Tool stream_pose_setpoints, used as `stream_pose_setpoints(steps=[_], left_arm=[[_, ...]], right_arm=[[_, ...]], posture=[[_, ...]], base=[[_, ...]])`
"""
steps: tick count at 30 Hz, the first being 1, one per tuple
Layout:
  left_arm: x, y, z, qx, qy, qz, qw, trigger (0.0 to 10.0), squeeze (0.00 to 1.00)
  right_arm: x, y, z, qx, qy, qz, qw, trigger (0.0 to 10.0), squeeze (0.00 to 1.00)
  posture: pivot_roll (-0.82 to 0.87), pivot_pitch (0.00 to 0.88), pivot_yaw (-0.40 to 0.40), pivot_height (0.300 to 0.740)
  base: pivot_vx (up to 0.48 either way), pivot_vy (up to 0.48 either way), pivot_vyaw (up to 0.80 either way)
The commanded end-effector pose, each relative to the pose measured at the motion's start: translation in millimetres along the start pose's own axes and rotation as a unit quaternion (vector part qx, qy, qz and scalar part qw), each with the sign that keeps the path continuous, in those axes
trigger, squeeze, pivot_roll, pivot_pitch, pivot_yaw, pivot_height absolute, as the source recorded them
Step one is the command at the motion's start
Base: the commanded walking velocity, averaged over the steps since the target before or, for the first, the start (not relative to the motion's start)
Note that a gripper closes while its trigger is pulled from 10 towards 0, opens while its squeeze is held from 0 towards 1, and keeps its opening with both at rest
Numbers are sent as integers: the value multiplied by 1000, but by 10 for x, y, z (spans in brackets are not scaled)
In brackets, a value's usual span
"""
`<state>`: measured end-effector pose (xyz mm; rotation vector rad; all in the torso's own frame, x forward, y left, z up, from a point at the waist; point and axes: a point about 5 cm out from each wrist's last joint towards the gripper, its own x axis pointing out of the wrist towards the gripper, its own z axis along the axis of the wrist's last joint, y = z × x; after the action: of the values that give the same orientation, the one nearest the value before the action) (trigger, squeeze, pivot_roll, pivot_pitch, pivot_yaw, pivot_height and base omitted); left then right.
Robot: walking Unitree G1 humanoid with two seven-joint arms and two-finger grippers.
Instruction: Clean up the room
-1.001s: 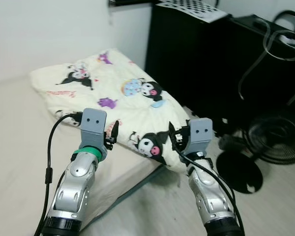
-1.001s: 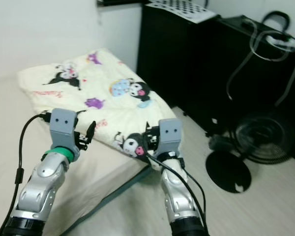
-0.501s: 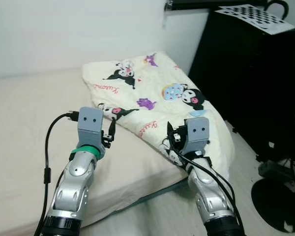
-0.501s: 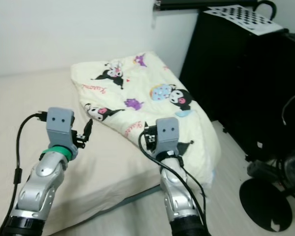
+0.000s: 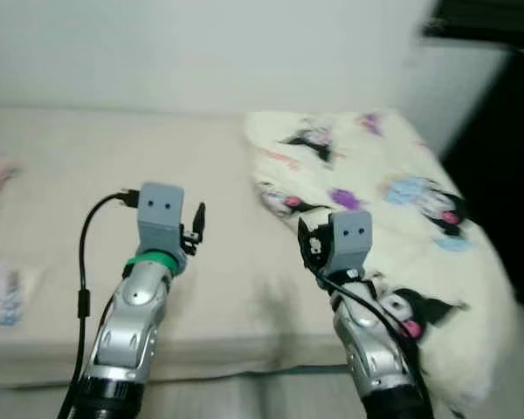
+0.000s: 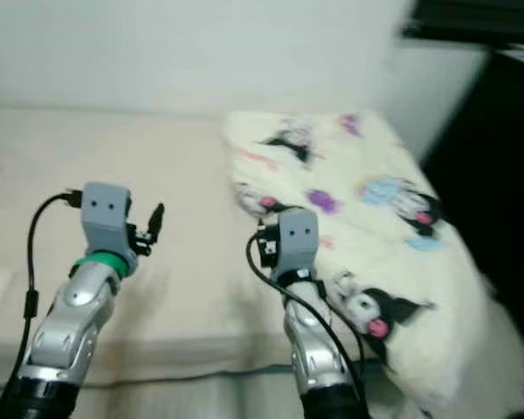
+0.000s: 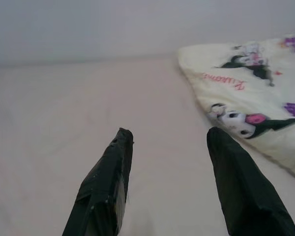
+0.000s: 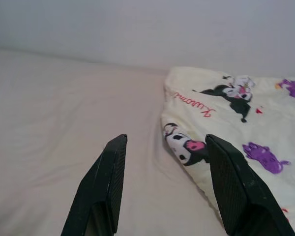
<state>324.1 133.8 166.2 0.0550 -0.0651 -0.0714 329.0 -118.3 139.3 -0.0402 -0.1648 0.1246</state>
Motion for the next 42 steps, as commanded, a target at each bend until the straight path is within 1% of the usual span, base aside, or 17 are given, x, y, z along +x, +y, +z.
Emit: stream_pose_setpoints(steps=[1, 4, 7, 19, 26, 36, 42], left_arm=[[-12, -24, -83, 3, 18, -4, 1000, 10000, 0], [-1, -30, -85, 5, 19, -4, 1000, 10000, 0], [13, -38, -84, 6, 19, -4, 1000, 10000, 0], [17, -16, -86, 5, 22, 0, 1000, 10000, 0], [26, 3, -93, 3, 25, 5, 1000, 10000, 0], [34, 24, -84, -2, 26, 10, 1000, 10000, 0], [33, 39, -85, -4, 26, 14, 1000, 10000, 0]], right_arm=[[-37, -25, -60, 5, 12, -8, 1000, 10000, 0], [-40, -25, -49, 12, 7, -7, 1000, 10000, 0], [-44, -20, -41, 19, 4, -7, 1000, 10000, 0], [-53, -16, -37, 22, 2, -5, 1000, 10000, 0], [-52, -14, -36, 24, 2, -5, 1000, 10000, 0], [-55, -16, -43, 25, 3, -5, 1000, 10000, 0], [-56, -12, -47, 24, 4, -3, 1000, 10000, 0]], posture=[[2, 71, -5, 740], [0, 73, -4, 740], [-1, 73, -3, 740], [0, 74, -5, 740], [0, 76, -5, 740], [1, 79, -5, 740], [3, 71, -7, 740]], base=[[0, 0, 800], [0, 0, 267], [306, 0, 0], [40, 0, 0], [0, -268, 0], [0, 0, 0], [0, -139, 0]])
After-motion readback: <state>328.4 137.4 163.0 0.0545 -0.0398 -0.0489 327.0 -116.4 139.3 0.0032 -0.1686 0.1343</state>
